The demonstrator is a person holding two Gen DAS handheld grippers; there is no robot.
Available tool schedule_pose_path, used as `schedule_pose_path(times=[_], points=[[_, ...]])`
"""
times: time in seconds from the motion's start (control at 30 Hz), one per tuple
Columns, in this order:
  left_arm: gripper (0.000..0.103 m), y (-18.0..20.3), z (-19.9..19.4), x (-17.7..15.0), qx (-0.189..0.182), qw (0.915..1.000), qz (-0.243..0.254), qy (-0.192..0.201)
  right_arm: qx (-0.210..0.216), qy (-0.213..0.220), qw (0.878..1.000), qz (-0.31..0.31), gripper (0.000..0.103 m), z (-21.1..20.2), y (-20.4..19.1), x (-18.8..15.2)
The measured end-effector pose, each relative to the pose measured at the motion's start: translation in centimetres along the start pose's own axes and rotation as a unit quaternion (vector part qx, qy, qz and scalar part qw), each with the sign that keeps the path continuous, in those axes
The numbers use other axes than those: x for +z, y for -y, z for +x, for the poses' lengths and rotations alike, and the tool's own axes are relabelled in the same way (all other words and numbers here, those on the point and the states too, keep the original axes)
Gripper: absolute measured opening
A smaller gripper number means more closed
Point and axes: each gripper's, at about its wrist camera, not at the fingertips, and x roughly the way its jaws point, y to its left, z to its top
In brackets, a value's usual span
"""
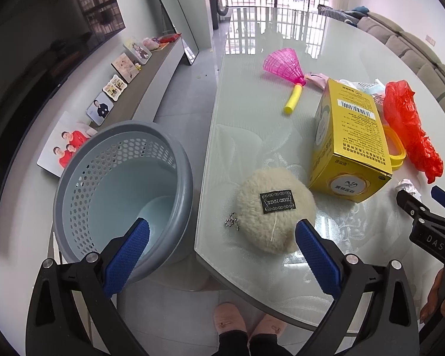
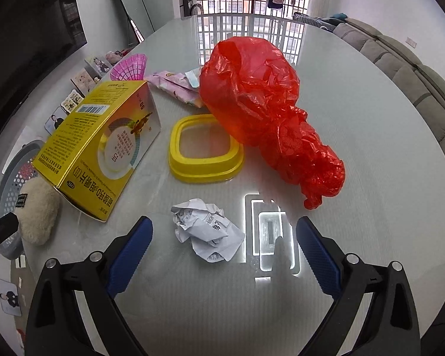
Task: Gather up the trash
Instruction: 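Reach the right tool to the paper ball while the left tool reaches the cream pad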
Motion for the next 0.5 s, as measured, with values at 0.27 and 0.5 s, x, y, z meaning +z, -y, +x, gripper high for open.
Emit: schedule_pose_path(times=[0.27, 0.5], points=[[0.097, 0.8, 0.0, 0.3, -0.025, 0.9996, -0.005, 0.009, 0.006, 0.003, 1.0, -0.005, 0.094, 0.1, -0.2, 0.0], [0.097, 0.9, 1.0, 0.7, -0.037, 0.9991, -0.004, 0.022, 0.004, 0.009, 1.0, -0.008, 0.094, 0.0, 0.0, 0.1]])
